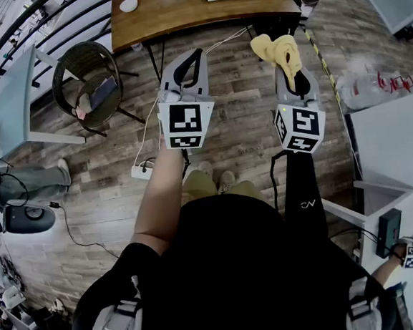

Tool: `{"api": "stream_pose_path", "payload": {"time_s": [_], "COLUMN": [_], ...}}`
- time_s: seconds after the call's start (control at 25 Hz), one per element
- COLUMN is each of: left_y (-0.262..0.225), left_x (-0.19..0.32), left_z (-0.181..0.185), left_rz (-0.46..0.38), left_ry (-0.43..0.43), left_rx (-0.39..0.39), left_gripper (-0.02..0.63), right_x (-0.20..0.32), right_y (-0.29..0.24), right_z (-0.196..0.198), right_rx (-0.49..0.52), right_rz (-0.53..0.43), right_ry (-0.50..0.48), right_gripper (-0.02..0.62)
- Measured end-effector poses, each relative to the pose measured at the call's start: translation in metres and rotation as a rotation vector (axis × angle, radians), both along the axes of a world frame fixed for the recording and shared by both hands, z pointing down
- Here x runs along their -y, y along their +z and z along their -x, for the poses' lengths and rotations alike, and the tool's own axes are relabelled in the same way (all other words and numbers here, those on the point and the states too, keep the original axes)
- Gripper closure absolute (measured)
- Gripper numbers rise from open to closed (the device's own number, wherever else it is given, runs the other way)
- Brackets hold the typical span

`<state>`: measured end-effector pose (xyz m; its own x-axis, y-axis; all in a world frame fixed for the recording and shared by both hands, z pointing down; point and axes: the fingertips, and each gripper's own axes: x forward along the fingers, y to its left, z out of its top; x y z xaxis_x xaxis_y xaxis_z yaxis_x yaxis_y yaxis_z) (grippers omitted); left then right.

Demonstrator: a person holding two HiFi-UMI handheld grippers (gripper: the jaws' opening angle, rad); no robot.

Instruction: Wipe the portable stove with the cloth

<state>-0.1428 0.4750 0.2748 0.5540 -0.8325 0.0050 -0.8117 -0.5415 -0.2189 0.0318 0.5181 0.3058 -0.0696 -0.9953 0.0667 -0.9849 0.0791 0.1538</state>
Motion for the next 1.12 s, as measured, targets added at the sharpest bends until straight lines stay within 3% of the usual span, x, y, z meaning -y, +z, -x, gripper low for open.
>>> {"api": "stream_pose_path", "payload": {"time_s": [0.72,0.92,1.12], "left_y": [0.003,0.014,0.023], "left_x": [0.006,0.044,0.118], "left_z": [-0.015,-0.016,-0.021], "left_rz": [0.014,0.028,0.042], "left_ry": [0.006,0.004,0.017], "left_rx": [-0.006,-0.01,-0.022], "left_gripper": [0.6,0.6,0.6], "right_x": [0.007,0.044,0.111], "right_y": [0.007,0.017,0.02], "right_z": [-0.011,-0.014,-0.024], "right_rx": [0.015,0.014,0.001], "right_rz": [0.015,0.028,0.028], "right_ry": [-0.027,-0.016,0.025], "right_gripper": [0.515,0.515,0.515]}}
